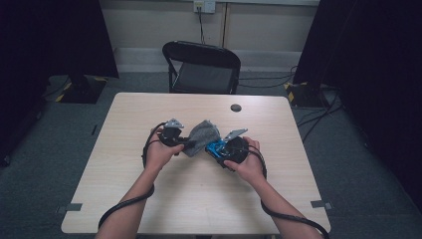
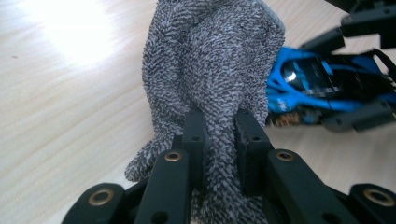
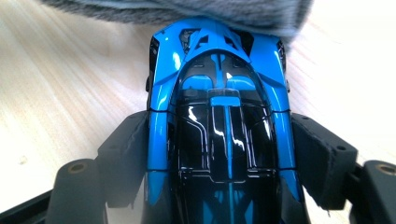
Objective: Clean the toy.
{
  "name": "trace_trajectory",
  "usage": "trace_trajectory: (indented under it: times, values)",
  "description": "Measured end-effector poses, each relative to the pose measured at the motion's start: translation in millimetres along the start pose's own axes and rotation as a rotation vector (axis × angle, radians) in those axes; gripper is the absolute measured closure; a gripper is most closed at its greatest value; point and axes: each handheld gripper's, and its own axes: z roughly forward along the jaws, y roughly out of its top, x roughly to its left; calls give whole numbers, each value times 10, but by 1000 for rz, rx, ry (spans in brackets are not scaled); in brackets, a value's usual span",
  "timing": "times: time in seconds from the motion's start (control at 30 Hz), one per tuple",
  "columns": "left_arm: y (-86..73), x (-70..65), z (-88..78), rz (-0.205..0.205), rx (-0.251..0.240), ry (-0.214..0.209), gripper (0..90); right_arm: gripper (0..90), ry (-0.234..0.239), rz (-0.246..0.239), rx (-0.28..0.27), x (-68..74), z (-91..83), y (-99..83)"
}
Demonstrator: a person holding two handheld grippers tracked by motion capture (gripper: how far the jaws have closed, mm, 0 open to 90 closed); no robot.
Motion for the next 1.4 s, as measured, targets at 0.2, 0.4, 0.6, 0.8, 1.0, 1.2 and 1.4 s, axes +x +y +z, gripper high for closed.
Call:
trace_trajectory:
  times: [0.2, 0.4, 0.6, 0.8, 1.0, 1.2, 1.4]
  values:
    - [-88, -1, -86, -17, 7, -43, 772, 261, -6, 28, -1, -65, -15, 5]
    - [-165, 10, -192, 1, 20, -91, 774, 261, -18, 48, -3, -105, -16, 12]
    - [-225, 154, -415, -26, -6, -56, 774, 261, -16, 73, -10, -154, -31, -9]
    - [-172, 296, -519, -64, -62, 69, 774, 261, -3, 63, -25, -136, -60, -2]
    - [-54, 282, -374, -56, -72, 106, 771, 261, 20, 29, -30, -22, -71, 34]
    - [36, 211, -162, -62, -61, 79, 771, 261, 43, -5, -29, 75, -82, 61]
    - [104, 88, -18, -47, -43, 19, 771, 261, 47, -16, -27, 118, -58, 63]
